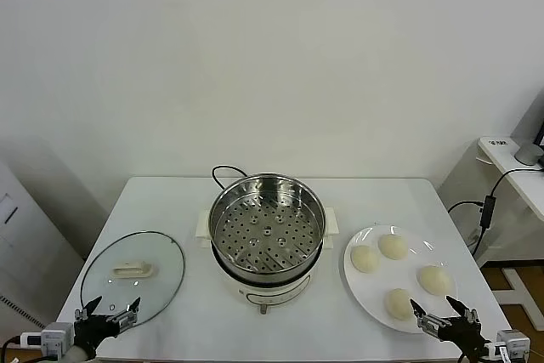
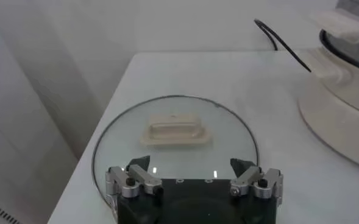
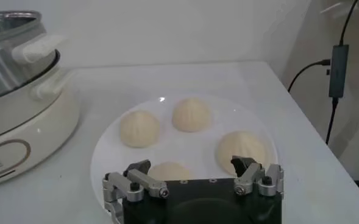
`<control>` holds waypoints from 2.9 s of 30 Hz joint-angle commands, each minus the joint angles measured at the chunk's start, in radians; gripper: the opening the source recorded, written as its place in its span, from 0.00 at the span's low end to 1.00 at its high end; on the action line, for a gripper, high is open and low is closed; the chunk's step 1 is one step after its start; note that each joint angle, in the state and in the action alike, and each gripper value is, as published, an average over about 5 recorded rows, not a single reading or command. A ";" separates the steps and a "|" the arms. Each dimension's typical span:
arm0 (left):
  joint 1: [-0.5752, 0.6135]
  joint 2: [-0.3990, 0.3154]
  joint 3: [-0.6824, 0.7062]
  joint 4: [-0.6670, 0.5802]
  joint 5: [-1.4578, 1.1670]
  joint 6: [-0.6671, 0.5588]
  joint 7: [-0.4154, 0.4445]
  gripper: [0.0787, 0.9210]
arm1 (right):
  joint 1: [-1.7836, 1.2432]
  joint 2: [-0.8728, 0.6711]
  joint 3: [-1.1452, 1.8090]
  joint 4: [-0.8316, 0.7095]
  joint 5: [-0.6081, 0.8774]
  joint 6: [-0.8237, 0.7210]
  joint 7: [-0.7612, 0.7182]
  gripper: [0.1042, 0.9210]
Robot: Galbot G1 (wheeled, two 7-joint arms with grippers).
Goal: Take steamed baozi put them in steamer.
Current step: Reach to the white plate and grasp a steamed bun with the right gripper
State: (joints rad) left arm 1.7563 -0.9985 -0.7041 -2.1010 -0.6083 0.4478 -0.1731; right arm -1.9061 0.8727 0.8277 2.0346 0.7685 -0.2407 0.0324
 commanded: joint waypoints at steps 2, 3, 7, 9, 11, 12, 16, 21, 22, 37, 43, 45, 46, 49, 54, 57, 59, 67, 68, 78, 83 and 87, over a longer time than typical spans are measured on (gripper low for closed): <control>0.001 0.000 -0.001 -0.001 -0.002 0.000 0.000 0.88 | 0.000 0.000 -0.002 0.001 -0.004 -0.003 0.000 0.88; 0.002 0.000 -0.001 -0.001 -0.002 0.001 0.000 0.88 | 0.001 0.000 -0.003 0.001 -0.005 -0.004 0.000 0.88; 0.003 -0.001 -0.001 -0.001 -0.002 0.001 0.001 0.88 | 0.003 -0.001 -0.006 0.000 -0.008 -0.007 0.001 0.88; 0.003 0.000 -0.001 -0.002 -0.002 0.002 0.001 0.88 | 0.004 -0.002 -0.007 0.000 -0.010 -0.008 0.001 0.88; 0.003 0.000 -0.001 -0.003 -0.002 0.002 0.001 0.88 | 0.006 -0.003 -0.007 -0.002 -0.023 -0.005 -0.004 0.88; 0.003 0.000 -0.001 -0.003 -0.002 0.003 0.001 0.88 | 0.009 -0.003 -0.007 -0.004 -0.041 0.000 -0.008 0.88; 0.003 0.001 -0.001 -0.005 -0.002 0.004 0.001 0.88 | 0.065 -0.016 0.022 -0.041 -0.266 0.041 -0.071 0.88; 0.002 0.000 0.000 -0.006 -0.002 0.005 0.001 0.88 | 0.175 -0.066 0.062 -0.100 -0.700 0.112 -0.177 0.88; 0.002 0.000 0.000 -0.007 -0.002 0.005 0.001 0.88 | 0.200 -0.077 0.063 -0.111 -0.783 0.128 -0.190 0.88; -0.015 -0.006 0.011 -0.013 -0.001 0.019 -0.002 0.88 | 0.744 -0.312 -0.247 -0.388 -1.174 0.256 -0.675 0.88; -0.017 -0.013 0.014 -0.015 0.004 0.024 -0.003 0.88 | 1.046 -0.439 -0.580 -0.483 -1.053 0.231 -0.884 0.88; -0.021 -0.015 0.016 -0.016 0.005 0.028 -0.004 0.88 | 1.184 -0.470 -0.733 -0.524 -1.001 0.223 -0.920 0.88; -0.023 -0.015 0.017 -0.017 0.006 0.031 -0.005 0.88 | 1.251 -0.482 -0.809 -0.543 -0.972 0.217 -0.934 0.88; -0.032 -0.018 0.020 -0.018 0.008 0.037 -0.007 0.88 | 1.481 -0.503 -1.063 -0.605 -0.887 0.207 -0.976 0.88; -0.038 -0.019 0.021 -0.016 0.018 0.043 -0.008 0.88 | 1.775 -0.486 -1.383 -0.709 -0.842 0.227 -1.027 0.88; -0.038 -0.021 0.022 -0.019 0.019 0.044 -0.008 0.88 | 1.850 -0.456 -1.466 -0.768 -0.832 0.246 -1.047 0.88; -0.039 -0.023 0.022 -0.021 0.019 0.045 -0.008 0.88 | 1.866 -0.439 -1.493 -0.791 -0.833 0.257 -1.056 0.88; -0.050 -0.023 0.028 -0.023 0.019 0.055 -0.010 0.88 | 1.846 -0.373 -1.510 -0.849 -0.846 0.285 -1.064 0.88; -0.052 -0.023 0.029 -0.023 0.019 0.056 -0.011 0.88 | 1.841 -0.367 -1.509 -0.853 -0.846 0.289 -1.063 0.88; -0.060 -0.024 0.035 -0.022 0.019 0.059 -0.012 0.88 | 1.782 -0.294 -1.483 -0.891 -0.846 0.313 -1.029 0.88; -0.064 -0.027 0.041 -0.021 0.020 0.060 -0.013 0.88 | 1.760 -0.265 -1.478 -0.903 -0.850 0.316 -1.022 0.88; -0.067 -0.029 0.044 -0.022 0.022 0.062 -0.014 0.88 | 1.749 -0.246 -1.469 -0.913 -0.860 0.315 -1.015 0.88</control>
State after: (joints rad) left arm 1.6902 -1.0274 -0.6598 -2.1240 -0.5867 0.5088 -0.1873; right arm -0.1640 0.5870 -0.6138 1.1498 -0.0906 0.0672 -0.9803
